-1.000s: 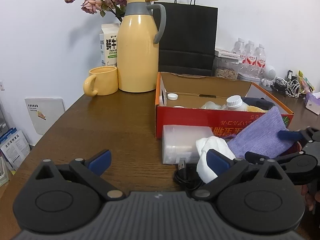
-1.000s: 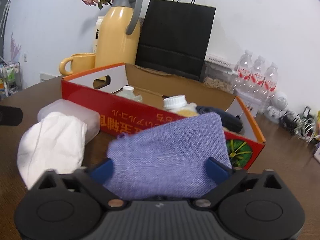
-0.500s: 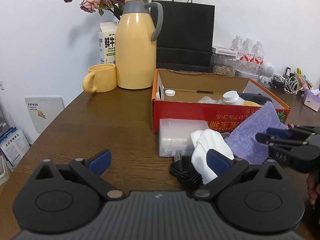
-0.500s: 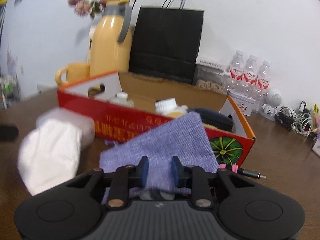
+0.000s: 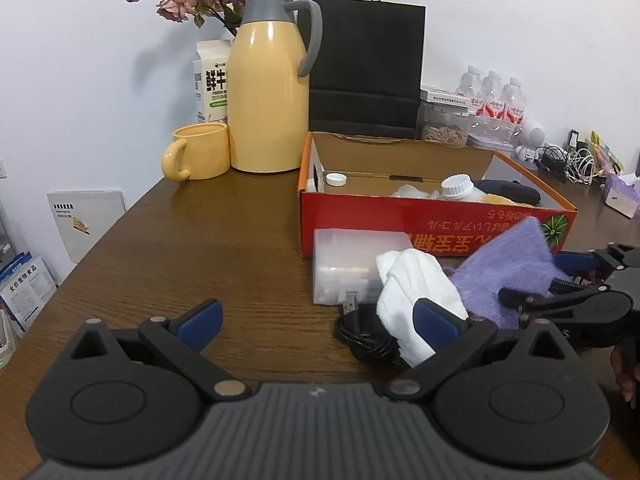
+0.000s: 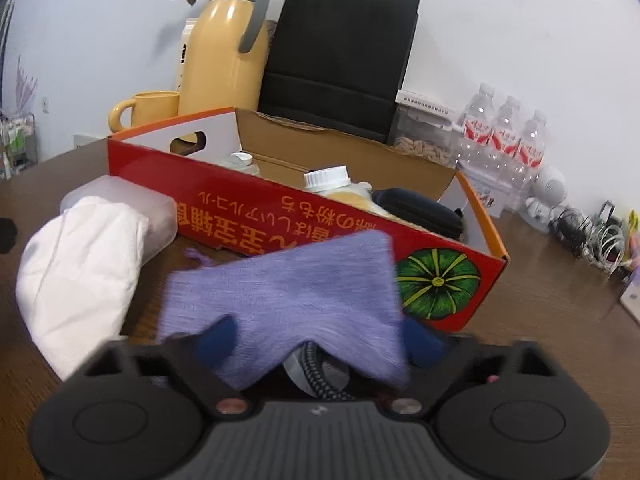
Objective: Organize objects
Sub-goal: 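Grasp the white towel with the left gripper while the right gripper grasps the purple pouch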
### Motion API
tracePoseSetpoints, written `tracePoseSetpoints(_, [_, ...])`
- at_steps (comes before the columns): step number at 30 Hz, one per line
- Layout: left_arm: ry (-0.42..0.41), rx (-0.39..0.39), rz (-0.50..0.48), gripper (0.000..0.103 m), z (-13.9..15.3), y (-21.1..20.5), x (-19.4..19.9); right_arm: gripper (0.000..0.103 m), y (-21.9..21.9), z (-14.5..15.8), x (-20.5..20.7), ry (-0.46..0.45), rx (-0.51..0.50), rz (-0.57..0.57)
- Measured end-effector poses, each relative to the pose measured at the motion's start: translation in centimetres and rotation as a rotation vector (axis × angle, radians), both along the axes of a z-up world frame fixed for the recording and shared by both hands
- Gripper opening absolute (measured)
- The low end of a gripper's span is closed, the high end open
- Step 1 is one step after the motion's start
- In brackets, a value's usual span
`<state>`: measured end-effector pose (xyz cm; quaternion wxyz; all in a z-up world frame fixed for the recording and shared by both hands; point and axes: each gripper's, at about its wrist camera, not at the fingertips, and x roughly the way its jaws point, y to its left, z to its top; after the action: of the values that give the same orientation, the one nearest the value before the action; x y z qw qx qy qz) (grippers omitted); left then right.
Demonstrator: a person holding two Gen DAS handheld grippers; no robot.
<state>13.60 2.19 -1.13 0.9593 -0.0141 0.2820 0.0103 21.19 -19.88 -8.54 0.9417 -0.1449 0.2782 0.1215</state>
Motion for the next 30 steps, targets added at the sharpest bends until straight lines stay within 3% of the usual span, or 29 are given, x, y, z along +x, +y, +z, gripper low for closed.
tracePoseSetpoints(2, [0.002,0.005,-0.008,0.103,-0.1,-0.4,0.0,0.048,0.0,0.1,-0.4,-0.021,-0.01,-0.007])
tracePoseSetpoints(4, [0.006,0.011,-0.018,0.103,-0.2,-1.0,0.1,0.043,-0.2,0.2,-0.6,-0.028,-0.004,0.004])
tracePoseSetpoints(6, [0.009,0.017,-0.033,0.103,-0.3,-1.7,0.3,0.022,-0.3,0.4,-1.3,-0.051,0.006,0.027])
tracePoseSetpoints(7, [0.009,0.022,-0.041,0.103,-0.3,-2.2,0.3,0.018,-0.5,0.6,-1.7,-0.069,0.024,0.036])
tracePoseSetpoints(8, [0.008,0.028,-0.05,0.103,-0.4,-2.6,0.3,0.003,-0.8,0.8,-2.0,-0.07,0.055,0.053])
tracePoseSetpoints(15, [0.0,0.078,-0.081,0.103,-0.9,-5.8,1.2,0.003,-3.4,2.6,-4.3,-0.163,0.253,0.056])
tracePoseSetpoints(18, [-0.008,0.097,-0.079,0.102,-1.1,-7.0,1.7,0.003,-4.3,2.8,-4.3,-0.161,0.301,0.04])
tracePoseSetpoints(20, [-0.005,0.111,-0.076,0.092,-1.4,-7.7,2.0,0.003,-4.6,2.8,-4.2,-0.156,0.31,0.032])
tracePoseSetpoints(21, [0.001,0.118,-0.077,0.078,-1.5,-8.0,2.1,0.003,-4.6,2.8,-4.3,-0.157,0.311,0.032])
tracePoseSetpoints(22, [0.013,0.118,-0.076,0.056,-1.7,-8.1,2.2,0.003,-4.6,2.8,-4.3,-0.157,0.312,0.033])
tracePoseSetpoints(24, [0.028,0.088,-0.078,0.031,-1.8,-7.7,2.1,0.003,-4.7,2.8,-4.4,-0.156,0.314,0.036])
tracePoseSetpoints(27, [0.004,0.027,-0.091,0.018,-1.3,-6.9,1.3,0.003,-4.7,2.8,-4.4,-0.155,0.316,0.04])
tracePoseSetpoints(30, [-0.006,0.017,-0.118,0.012,-0.8,-6.7,0.8,0.003,-4.7,2.7,-4.4,-0.15,0.317,0.038])
